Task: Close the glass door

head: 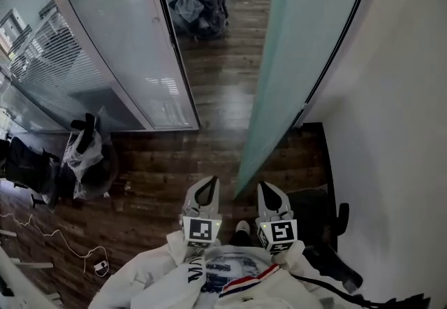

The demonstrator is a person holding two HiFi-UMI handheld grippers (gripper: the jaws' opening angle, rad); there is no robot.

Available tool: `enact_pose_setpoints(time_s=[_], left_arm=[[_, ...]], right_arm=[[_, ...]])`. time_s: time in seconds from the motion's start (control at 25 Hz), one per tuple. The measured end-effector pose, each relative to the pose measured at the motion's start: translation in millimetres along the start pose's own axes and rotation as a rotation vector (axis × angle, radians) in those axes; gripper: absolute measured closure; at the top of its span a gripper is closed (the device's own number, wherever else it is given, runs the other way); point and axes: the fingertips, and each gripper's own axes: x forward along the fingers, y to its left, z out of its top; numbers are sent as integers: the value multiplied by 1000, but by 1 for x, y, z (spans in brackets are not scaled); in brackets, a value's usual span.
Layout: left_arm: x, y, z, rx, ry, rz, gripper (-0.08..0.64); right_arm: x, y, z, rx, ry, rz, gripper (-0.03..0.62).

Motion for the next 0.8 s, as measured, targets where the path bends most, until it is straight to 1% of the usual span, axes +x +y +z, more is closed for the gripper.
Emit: enact_pose_setpoints(time_s=[0.08,0.24,0.32,0.36,0.4,0.52,0.6,0.72,0.8], left_arm=[[4,0,1,4,4,17,557],[9,6,1,13,39,64,557],[12,6,-1,9,39,77,557],[12,7,-2,10,40,83,557],[13,7,-2,14,44,90,557],[11,12,0,37,67,122,557],[9,16,0,43,85,149,557],[7,20,-5,20,99,180,557],[8,20,-6,13,98,199,557]], right_arm=[[7,-5,1,0,1,20,588],[20,-12,-2,8,21,62,586],[27,-15,-5,3,27,89,586],[31,-17,-7,-5,34,105,569],[35,-19,-11,-17,45,119,531],[48,-25,-21,-58,78,153,485],[56,-26,-24,-77,84,182,424],[70,-25,-23,-130,87,221,353],[78,-26,-23,-158,85,236,350]])
